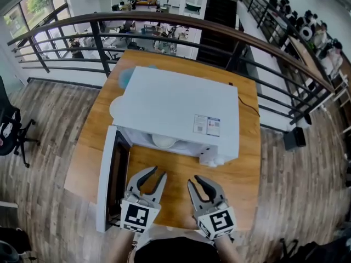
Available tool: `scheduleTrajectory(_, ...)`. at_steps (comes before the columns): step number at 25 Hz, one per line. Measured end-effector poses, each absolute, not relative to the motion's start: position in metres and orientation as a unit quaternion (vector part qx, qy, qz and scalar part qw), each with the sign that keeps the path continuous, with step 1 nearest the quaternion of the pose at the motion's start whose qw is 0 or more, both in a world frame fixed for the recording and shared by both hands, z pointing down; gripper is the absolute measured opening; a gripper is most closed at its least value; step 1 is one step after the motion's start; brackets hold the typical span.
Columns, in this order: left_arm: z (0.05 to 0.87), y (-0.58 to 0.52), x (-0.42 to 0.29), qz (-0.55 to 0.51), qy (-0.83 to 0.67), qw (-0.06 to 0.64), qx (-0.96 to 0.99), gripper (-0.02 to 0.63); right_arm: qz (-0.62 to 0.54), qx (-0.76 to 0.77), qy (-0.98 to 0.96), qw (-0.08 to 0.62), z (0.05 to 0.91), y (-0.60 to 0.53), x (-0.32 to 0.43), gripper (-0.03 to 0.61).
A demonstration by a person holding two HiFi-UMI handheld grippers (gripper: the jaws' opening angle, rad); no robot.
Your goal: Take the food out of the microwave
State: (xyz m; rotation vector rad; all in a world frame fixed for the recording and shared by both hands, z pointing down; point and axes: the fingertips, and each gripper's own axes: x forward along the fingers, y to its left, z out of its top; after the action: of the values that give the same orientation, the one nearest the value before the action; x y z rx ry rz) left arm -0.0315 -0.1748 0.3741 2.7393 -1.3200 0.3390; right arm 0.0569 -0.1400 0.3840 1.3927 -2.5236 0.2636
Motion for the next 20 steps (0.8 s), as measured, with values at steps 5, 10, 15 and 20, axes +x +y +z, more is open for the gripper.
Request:
scheduleTrajectory(5, 0.396, -0.204, -0.035, 0.165, -0.415, 0.016, 0.894, 0.157, 0.082, 0.469, -0.865, 0.160, 0.404, -0.169, 0.050, 0.107)
scheduleTrajectory(10, 0.438, -0.229, -0.048, 0.231, -0.412, 0.020, 0.881, 0.208, 0.079, 0.461, -0.864, 0.185, 0.425, -0.198, 0.045, 0.129)
scheduleTrajectory(15, 0.468, -0.251, -0.055, 0.276, -0.398, 0.027, 0.875, 0.238, 0.085, 0.447, -0.862, 0.223, 0.455, -0.214, 0.038, 0.172)
scheduleTrajectory(20, 0.496, -0.270, -0.059, 0.313, -0.370, 0.033, 0.874, 0.279, 0.078, 0.438, -0.860, 0.249, 0.477, -0.235, 0.029, 0.199)
